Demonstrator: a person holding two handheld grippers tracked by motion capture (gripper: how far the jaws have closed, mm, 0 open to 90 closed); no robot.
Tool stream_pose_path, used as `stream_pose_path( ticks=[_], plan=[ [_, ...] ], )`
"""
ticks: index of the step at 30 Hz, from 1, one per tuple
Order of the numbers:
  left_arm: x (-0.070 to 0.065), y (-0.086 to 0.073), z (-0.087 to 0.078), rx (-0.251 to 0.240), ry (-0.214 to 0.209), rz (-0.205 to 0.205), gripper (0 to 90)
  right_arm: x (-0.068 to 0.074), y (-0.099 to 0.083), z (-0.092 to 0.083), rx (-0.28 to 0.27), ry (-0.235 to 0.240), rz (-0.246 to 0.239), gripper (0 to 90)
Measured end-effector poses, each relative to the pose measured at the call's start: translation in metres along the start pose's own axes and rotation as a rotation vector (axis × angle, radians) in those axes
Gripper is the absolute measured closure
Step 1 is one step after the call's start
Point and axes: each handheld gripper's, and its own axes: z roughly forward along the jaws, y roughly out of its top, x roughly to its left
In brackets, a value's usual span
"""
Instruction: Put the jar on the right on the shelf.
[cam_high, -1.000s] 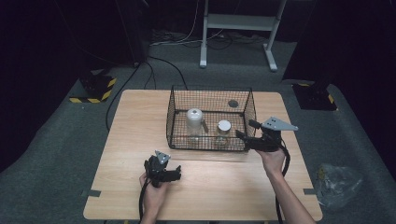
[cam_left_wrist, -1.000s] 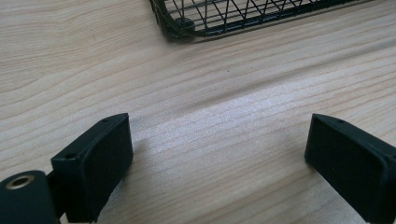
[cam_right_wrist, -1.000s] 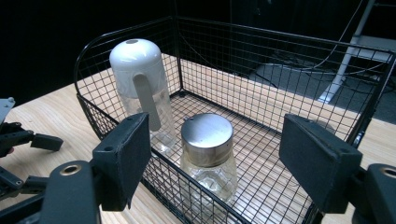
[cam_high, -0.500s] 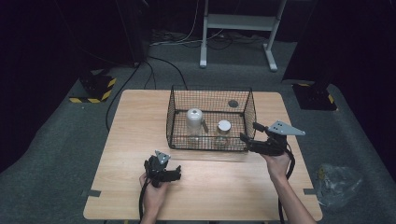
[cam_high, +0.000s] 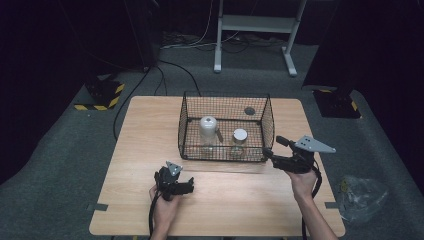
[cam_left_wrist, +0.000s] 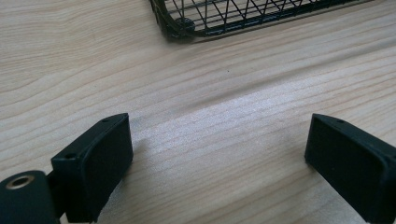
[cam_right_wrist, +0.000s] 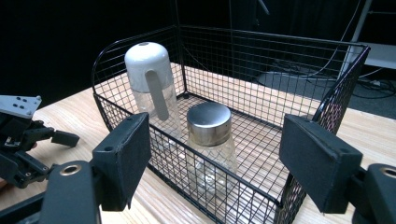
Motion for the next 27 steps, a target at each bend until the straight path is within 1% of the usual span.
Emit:
stream_pose_path(
  ticks=[18, 27],
  plan=[
    [0.0, 0.0, 0.0, 0.0, 0.0, 0.0, 7.8, 0.003, -0.016, -0.02, -0.015, -0.001, 0.016, 25.0],
    [0.0, 0.0, 0.0, 0.0, 0.0, 0.0, 7.8, 0.004, -0.024, -0.022, -0.005, -0.007, 0.027, 25.0]
  ],
)
